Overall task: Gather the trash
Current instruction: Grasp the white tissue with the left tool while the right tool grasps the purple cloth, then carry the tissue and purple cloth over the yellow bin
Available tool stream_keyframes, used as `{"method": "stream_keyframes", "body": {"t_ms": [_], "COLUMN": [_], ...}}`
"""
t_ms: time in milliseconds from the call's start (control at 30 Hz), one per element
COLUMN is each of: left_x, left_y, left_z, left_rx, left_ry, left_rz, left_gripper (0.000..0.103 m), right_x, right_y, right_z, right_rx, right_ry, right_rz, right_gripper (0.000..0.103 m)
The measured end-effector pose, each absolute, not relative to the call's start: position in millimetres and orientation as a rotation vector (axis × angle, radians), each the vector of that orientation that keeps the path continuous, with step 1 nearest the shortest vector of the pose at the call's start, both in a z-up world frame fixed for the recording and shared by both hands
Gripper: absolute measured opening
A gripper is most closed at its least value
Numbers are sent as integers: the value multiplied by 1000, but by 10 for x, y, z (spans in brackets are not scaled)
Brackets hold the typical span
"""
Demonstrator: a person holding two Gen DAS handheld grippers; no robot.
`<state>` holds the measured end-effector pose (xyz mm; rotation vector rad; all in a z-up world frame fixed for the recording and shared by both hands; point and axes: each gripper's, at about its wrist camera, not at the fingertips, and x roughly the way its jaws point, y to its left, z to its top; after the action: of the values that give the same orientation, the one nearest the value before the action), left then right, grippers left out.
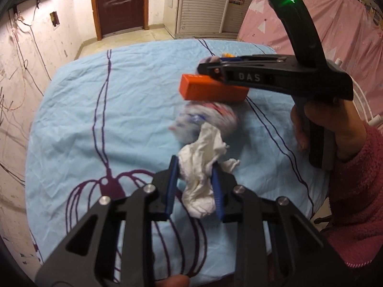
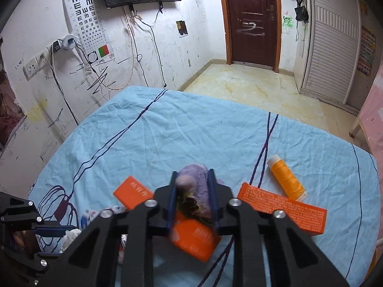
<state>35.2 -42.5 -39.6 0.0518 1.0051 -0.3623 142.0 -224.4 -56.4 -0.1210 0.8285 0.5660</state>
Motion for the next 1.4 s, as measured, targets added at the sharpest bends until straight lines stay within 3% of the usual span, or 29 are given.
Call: {"method": "stream_keyframes", "body": {"t_ms": [767, 1400], "left_x": [331, 394], "left_y": [-472, -1699], "left_z": [169, 542], "left_rx": [25, 129], "left_ry": [856, 761], "left_rz": [-326, -520], "left_gripper": [25, 25], "right_x": [1111, 507], "right_y": [-3061, -4741], "right_z": [0, 51], "right_rx": [57, 259], "right_ry": [631, 512], "right_rz": [493, 238], "right_gripper": [9, 10]}}
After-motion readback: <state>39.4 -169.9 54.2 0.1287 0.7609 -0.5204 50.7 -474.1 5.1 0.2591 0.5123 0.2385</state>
